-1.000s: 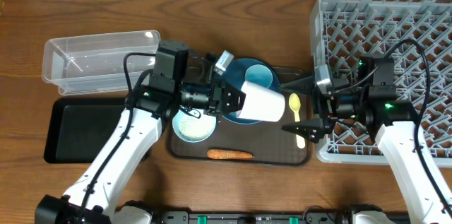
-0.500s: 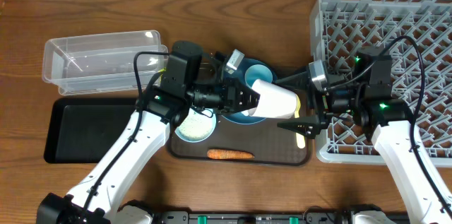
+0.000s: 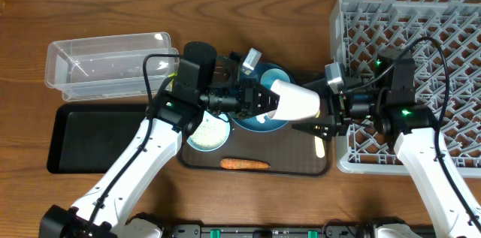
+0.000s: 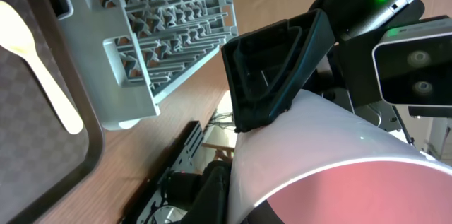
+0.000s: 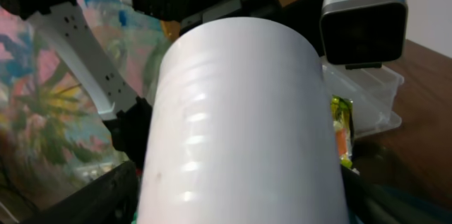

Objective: Sort waste into correct bins and load items into the dishwasher rack
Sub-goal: 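Grasp the pink cup with the right gripper and release the left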

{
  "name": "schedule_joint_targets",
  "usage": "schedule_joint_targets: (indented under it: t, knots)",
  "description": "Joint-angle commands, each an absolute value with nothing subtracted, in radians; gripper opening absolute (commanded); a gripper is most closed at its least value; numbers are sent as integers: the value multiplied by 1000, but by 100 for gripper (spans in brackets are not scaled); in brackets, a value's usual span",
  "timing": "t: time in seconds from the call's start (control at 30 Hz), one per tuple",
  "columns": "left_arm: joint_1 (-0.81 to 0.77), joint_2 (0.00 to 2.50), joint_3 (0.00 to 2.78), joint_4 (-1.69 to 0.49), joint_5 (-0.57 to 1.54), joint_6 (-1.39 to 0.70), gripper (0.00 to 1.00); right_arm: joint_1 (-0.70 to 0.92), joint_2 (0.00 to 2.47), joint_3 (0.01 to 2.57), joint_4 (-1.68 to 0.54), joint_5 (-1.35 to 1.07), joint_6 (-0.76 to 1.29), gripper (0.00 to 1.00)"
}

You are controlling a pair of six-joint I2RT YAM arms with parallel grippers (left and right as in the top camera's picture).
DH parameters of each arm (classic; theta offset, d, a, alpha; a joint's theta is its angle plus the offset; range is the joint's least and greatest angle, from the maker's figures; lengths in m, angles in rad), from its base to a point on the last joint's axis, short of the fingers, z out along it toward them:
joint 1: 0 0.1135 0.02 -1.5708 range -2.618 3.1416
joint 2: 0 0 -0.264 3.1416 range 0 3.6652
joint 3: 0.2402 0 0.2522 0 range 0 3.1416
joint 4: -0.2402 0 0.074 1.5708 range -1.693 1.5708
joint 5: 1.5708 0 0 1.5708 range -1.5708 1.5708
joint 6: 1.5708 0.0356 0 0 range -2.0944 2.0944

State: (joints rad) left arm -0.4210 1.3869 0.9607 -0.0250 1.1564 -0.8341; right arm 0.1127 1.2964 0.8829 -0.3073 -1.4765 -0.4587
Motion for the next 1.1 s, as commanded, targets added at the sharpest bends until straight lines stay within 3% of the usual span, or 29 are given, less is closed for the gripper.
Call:
schedule_joint_targets:
  t: [0.0, 0.53, 0.9, 1.0, 1.07]
  knots:
    - [-419, 1386, 974, -18, 1143, -845, 6, 127, 1298, 901, -291, -1515, -456, 77]
    - [-419, 1386, 974, -18, 1143, -845, 6, 127, 1298, 901, -236, -1523, -456, 76]
    - [-419, 1386, 974, -18, 1143, -844, 6, 127, 1298, 901, -236, -1523, -456, 61]
    - [-418, 1386, 974, -18, 1139, -826, 17, 127, 1298, 901, -236, -1517, -435, 59]
    - [-418, 1386, 974, -19, 1139, -788, 35, 127, 1298, 901, -236, -1495, -395, 59]
